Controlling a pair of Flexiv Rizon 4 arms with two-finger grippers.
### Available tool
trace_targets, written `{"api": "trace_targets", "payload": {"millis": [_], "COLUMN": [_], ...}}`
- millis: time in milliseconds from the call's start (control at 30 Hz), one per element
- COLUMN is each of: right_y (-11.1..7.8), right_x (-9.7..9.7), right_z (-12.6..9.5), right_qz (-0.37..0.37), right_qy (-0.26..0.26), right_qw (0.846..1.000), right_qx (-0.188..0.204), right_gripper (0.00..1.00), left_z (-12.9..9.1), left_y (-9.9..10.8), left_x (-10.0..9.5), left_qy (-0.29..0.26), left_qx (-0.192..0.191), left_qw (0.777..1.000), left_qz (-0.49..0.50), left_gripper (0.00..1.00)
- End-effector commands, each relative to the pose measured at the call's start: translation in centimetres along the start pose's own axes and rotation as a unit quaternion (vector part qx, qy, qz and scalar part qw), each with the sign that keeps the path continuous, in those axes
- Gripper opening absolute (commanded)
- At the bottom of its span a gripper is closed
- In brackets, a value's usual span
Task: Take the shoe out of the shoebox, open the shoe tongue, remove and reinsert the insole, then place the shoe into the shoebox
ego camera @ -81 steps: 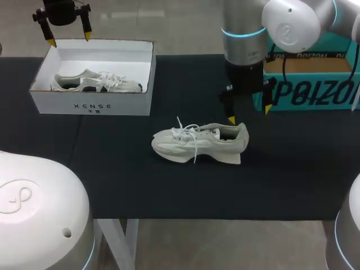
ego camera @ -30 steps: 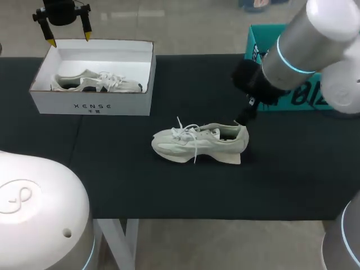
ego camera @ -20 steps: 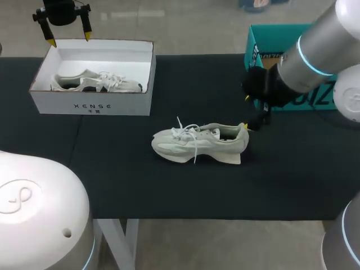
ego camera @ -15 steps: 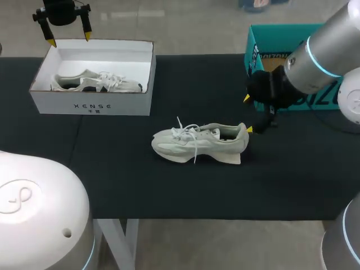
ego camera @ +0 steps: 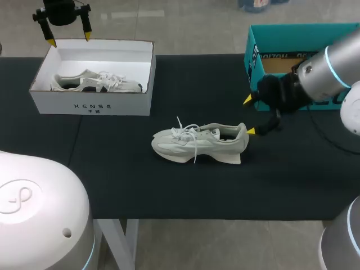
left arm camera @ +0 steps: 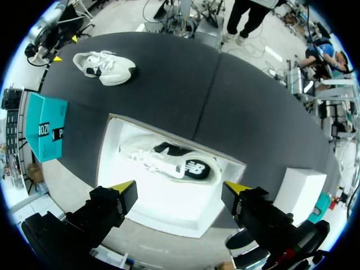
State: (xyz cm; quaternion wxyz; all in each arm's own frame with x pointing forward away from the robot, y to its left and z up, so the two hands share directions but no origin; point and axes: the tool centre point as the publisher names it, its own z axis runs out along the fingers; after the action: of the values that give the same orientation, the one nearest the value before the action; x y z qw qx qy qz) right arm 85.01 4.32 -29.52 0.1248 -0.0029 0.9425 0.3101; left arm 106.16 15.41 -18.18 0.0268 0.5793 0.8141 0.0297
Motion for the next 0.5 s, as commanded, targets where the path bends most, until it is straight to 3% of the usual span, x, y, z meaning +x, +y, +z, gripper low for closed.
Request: {"api": "trace_targets", "payload": {"millis": [33,300,500], "right_y": [-1.1,-3.8,-5.1], "right_x": [0.4,0.8,1.5], "right_z": [1.2,2.7,4.3], "right_qz": [0.032,0.047,0.065], "right_qy": [-0.028,-0.015,0.008], "right_qw": [0.998,0.998,0.996], "right_qx": [-0.048,-0.041,-0.067], "right_gripper": [1.00,1.00,1.00], "left_z": [-0.1,-0.1,-0.1], "left_y": [0.0,0.0,0.0], "left_x": [0.0,0.0,0.0], "left_qy": [0.000,0.000,0.000], "left_qx": [0.000,0.000,0.000], "left_qw": [1.000,1.000,1.000], "left_qz": [0.000,0.000,0.000], "left_gripper": [1.00,1.00,1.00]}}
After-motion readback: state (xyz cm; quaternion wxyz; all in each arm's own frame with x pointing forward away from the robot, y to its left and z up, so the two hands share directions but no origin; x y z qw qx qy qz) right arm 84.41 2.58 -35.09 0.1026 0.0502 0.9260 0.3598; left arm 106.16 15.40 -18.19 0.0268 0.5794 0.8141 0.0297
